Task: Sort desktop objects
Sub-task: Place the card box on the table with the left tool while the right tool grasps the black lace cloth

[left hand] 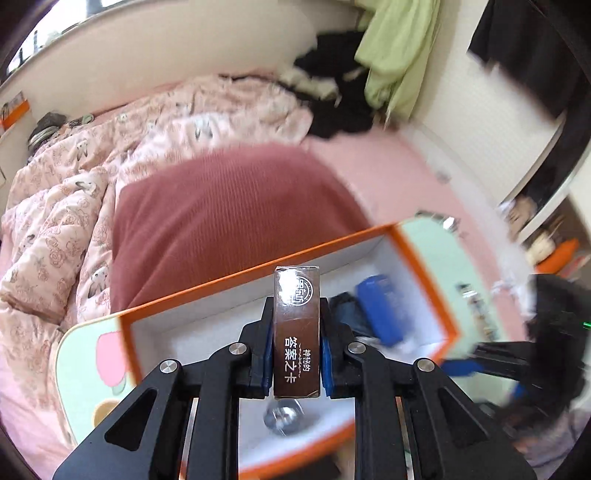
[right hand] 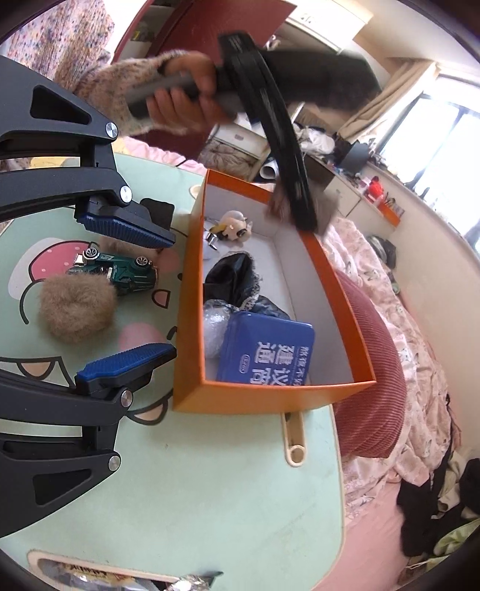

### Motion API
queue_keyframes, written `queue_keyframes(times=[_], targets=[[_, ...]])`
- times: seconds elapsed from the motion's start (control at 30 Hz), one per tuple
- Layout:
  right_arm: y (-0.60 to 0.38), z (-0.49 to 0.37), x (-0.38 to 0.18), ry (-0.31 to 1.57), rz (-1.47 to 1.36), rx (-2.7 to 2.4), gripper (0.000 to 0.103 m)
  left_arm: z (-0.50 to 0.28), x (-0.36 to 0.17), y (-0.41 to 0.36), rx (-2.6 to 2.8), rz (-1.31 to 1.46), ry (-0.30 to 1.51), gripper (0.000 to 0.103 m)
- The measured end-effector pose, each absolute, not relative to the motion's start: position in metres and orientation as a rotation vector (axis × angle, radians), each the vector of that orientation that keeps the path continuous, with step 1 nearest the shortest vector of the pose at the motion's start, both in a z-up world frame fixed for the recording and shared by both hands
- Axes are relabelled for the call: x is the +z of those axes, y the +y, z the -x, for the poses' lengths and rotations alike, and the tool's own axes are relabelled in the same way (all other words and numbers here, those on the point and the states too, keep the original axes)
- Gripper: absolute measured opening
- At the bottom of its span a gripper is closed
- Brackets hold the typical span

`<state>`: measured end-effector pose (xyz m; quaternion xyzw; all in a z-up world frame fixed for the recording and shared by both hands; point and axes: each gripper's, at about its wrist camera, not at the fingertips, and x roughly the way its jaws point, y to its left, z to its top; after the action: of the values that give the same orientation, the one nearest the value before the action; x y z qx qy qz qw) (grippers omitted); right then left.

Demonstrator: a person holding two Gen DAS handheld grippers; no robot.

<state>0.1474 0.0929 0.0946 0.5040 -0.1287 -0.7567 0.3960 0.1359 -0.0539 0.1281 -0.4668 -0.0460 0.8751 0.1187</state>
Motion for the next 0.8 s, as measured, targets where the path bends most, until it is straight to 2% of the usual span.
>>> queue_keyframes(times=[0.17, 0.3, 0.43, 0.47, 0.53, 0.63, 0.73, 0.8], targets=[[0.092, -0.135, 0.117, -0.282, -1.25, -1.919, 0.053, -0.192, 0.143, -0.075, 2.573, 1.301, -0.204, 0.02], [0.081, -0.123, 0.147, -0.207, -1.204, -1.946, 0.053, -0.23, 0.123, -0.084, 2.54, 1.347, -0.251, 0.02], [0.059, -0.099, 0.157, -0.154, -1.295, -1.941, 0.053, -0.257, 0.084, -0.089, 2.487, 1.435, -0.33, 0.02], [0.05, -0.095, 0.156, -0.113, -1.328, -1.947, 0.051, -0.262, 0.075, -0.088, 2.474, 1.458, -0.347, 0.02], [0.027, -0.089, 0.151, -0.014, -1.398, -1.933, 0.034, -0.271, 0.06, -0.084, 2.459, 1.487, -0.344, 0.02], [-0.004, -0.088, 0.139, 0.093, -1.447, -1.888, 0.034, -0.278, 0.046, -0.073, 2.423, 1.5, -0.328, 0.02], [-0.029, -0.09, 0.114, 0.278, -1.506, -1.92, 0.034, -0.274, 0.035, -0.068, 2.399, 1.509, -0.351, 0.021], [-0.036, -0.089, 0.098, 0.314, -1.521, -1.933, 0.033, -0.271, 0.032, -0.066, 2.392, 1.479, -0.373, 0.027]])
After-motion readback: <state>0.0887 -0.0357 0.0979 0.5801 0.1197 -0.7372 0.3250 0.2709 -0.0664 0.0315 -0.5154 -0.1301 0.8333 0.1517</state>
